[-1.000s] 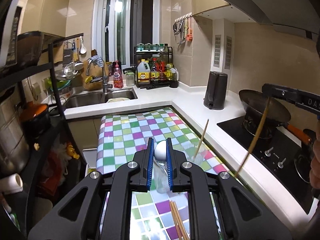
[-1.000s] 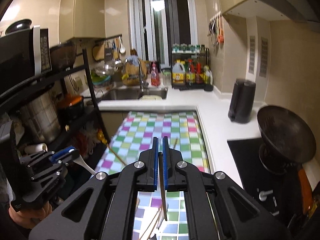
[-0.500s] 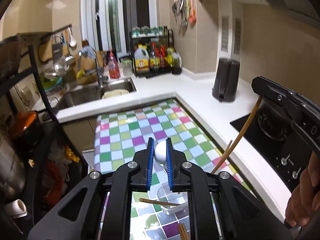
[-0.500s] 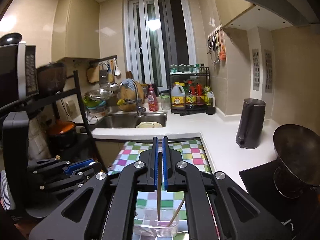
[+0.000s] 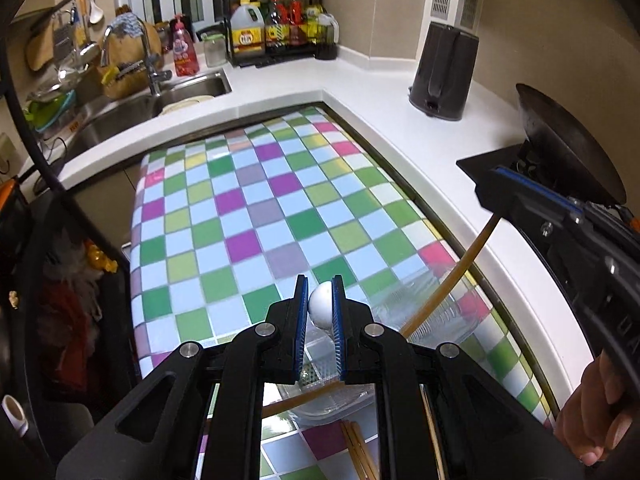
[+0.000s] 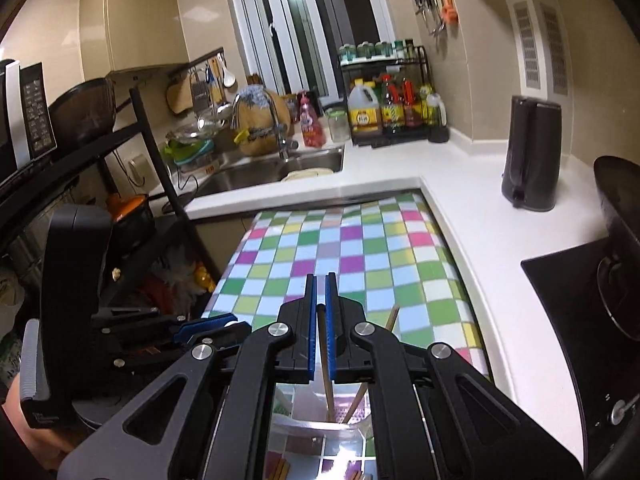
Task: Organize utensils
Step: 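Open both tools to drop the spoon and chopstick into the container, then move both open tools back down to the loose chopsticks on the cloth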
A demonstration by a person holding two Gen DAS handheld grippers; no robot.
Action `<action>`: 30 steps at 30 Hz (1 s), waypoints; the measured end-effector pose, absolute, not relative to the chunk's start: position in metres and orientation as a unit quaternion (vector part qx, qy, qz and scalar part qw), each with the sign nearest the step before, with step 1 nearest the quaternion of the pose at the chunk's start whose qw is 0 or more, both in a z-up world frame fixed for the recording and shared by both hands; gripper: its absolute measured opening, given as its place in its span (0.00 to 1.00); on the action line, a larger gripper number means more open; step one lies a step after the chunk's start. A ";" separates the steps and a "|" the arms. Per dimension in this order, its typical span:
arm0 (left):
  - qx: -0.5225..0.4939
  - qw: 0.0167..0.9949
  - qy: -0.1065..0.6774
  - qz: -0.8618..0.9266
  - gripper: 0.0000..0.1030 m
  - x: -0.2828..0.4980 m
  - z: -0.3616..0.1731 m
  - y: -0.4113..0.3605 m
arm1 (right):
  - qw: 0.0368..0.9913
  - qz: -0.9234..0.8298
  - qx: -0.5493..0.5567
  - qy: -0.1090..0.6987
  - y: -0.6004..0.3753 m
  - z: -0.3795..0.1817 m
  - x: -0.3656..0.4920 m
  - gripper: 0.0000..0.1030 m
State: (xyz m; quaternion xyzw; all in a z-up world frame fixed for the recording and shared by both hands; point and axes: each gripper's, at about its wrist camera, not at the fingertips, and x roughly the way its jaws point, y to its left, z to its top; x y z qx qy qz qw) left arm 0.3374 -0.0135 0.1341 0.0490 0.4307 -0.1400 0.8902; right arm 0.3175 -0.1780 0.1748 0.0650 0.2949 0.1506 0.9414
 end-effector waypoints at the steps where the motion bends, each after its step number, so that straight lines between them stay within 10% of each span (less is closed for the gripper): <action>1: 0.048 0.889 0.433 -0.141 0.12 0.339 0.132 -0.015 | 0.941 0.151 0.059 0.298 -0.176 0.172 0.317 0.05; 7: 0.043 0.896 0.419 -0.143 0.33 0.337 0.137 -0.014 | 0.935 0.137 0.053 0.323 -0.182 0.164 0.311 0.17; 23: 0.007 0.952 0.279 -0.124 0.21 0.200 0.164 0.025 | 0.959 0.143 0.035 0.243 -0.213 0.175 0.157 0.29; 27: 0.004 0.953 0.277 -0.124 0.11 0.148 0.127 0.026 | 0.950 0.142 0.036 0.276 -0.219 0.125 0.125 0.01; 30: 0.007 0.952 0.284 -0.118 0.08 0.115 0.091 0.024 | 0.937 0.137 0.039 0.318 -0.223 0.078 0.110 0.01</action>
